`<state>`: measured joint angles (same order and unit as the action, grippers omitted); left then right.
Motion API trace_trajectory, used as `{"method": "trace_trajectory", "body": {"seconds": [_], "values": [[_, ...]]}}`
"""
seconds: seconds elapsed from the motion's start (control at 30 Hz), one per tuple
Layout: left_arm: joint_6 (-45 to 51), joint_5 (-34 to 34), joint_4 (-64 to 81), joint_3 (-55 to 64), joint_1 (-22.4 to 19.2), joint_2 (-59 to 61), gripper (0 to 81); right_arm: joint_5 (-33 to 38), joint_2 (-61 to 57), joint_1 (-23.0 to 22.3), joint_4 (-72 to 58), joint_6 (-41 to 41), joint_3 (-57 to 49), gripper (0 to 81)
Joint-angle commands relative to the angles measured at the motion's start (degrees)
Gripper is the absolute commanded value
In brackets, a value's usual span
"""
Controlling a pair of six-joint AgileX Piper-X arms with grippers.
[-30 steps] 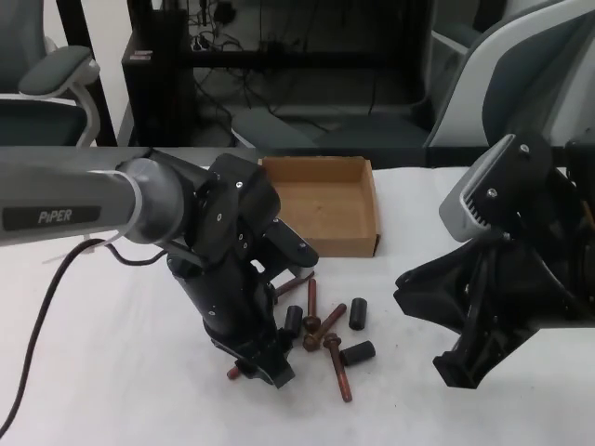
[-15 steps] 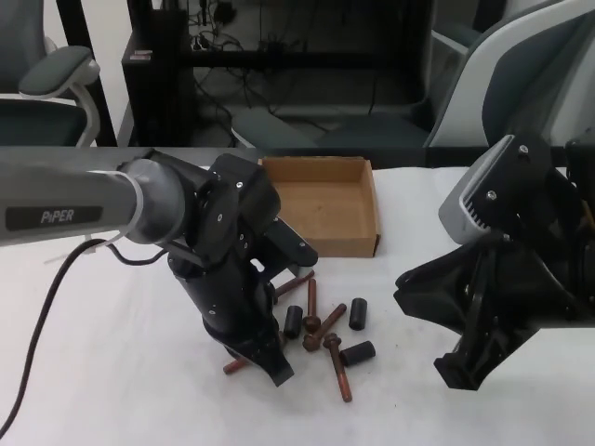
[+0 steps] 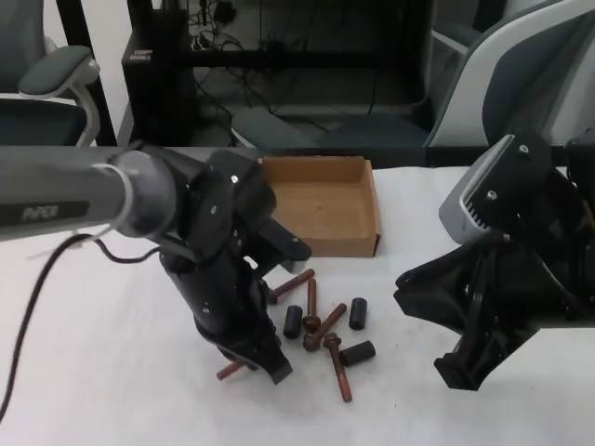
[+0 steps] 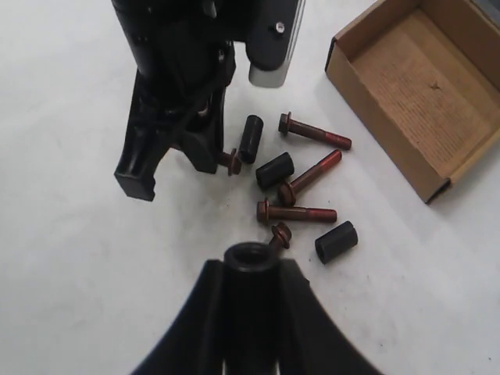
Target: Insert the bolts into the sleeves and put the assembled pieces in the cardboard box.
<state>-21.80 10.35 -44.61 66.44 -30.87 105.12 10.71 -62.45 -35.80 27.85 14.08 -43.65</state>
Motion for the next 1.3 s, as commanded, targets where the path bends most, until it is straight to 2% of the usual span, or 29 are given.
{"method": "trace_trajectory", "body": {"seconds": [0.0, 0.1, 0.3, 0.57, 0.73, 0.87, 1.1, 1.27], "values": [[3.5, 2.8, 0.9, 0.1, 1.8, -4.2, 1.7, 0.8, 0.7, 0.1, -0.8, 0.5, -0.3, 0.6], [8.1, 9.2, 4.4, 0.1, 4.1, -7.5, 1.7, 0.8, 0.7, 0.1, -0.8, 0.5, -0.3, 0.6], [11.7, 17.3, 12.9, 0.1, 7.5, -13.9, 1.7, 0.8, 0.7, 0.1, -0.8, 0.4, -0.3, 0.6], [12.9, 33.0, 22.2, 0.1, 8.5, -17.8, 1.7, 3.5, 0.7, 0.1, -7.6, -3.6, -0.3, 0.6], [18.7, 40.7, 30.1, -0.3, 8.8, -18.4, 1.7, 3.8, 0.7, 0.1, -9.9, -4.9, -0.3, 0.6], [24.7, 43.0, 38.4, -2.2, 10.3, -19.7, 1.7, 3.8, -0.3, 0.1, -12.6, -5.6, -0.2, 0.6], [42.0, 45.1, 60.1, -9.9, 14.7, -24.9, 1.7, 4.7, -4.5, 0.1, -22.9, -13.5, -0.2, 0.6], [55.1, 43.3, 81.7, -17.7, 14.4, -27.6, 1.7, 6.5, -7.0, 0.1, -29.0, -17.3, -0.2, 0.6]]}}
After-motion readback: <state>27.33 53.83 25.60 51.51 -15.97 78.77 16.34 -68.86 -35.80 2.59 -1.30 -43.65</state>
